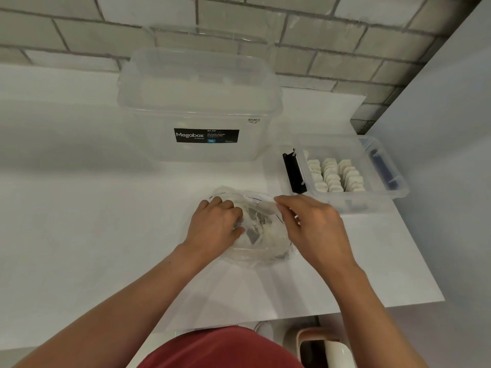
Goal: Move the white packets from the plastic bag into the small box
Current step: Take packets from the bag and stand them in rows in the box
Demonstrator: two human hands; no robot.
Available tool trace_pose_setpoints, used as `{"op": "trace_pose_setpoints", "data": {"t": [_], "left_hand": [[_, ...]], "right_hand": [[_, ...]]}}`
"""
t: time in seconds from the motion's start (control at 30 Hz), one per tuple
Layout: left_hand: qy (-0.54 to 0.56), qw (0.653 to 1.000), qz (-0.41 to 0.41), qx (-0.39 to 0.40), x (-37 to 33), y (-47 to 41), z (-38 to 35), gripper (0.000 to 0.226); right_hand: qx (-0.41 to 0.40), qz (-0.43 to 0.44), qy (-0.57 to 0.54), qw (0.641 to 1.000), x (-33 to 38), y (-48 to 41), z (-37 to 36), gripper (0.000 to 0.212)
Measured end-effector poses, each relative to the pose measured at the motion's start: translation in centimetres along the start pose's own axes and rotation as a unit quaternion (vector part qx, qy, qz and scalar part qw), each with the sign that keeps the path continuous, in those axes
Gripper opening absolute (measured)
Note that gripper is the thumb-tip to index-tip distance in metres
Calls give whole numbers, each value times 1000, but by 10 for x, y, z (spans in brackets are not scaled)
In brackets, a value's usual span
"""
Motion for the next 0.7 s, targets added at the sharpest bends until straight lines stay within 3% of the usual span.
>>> {"op": "trace_pose_setpoints", "data": {"t": [0.17,0.37,0.47,0.6,0.7], "left_hand": [[-65,997,4,46,-2,-8,-2,11],[-89,996,4,17,-2,-8,-5,9],[-89,996,20,15,-4,-8,-4,10],[-87,995,30,31,-6,-6,-6,18],[-88,995,37,19,-7,-6,-5,18]], "right_hand": [[-75,-40,-68,994,-20,-24,47,14],[-97,-63,-5,993,-69,-80,67,14],[-24,-86,49,995,-88,-105,58,15],[181,-103,110,972,-93,-124,31,17],[226,-101,128,960,-92,-131,14,17]]}}
Point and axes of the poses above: each hand's wrist, its own y-axis away from the middle knuckle, its own z-axis out of the back of the hand, x = y × z, the point moved 1 cm from there along -y, towards the middle knuckle, and after that the axes turned 14 degrees about -z, right-handed, at the moved point
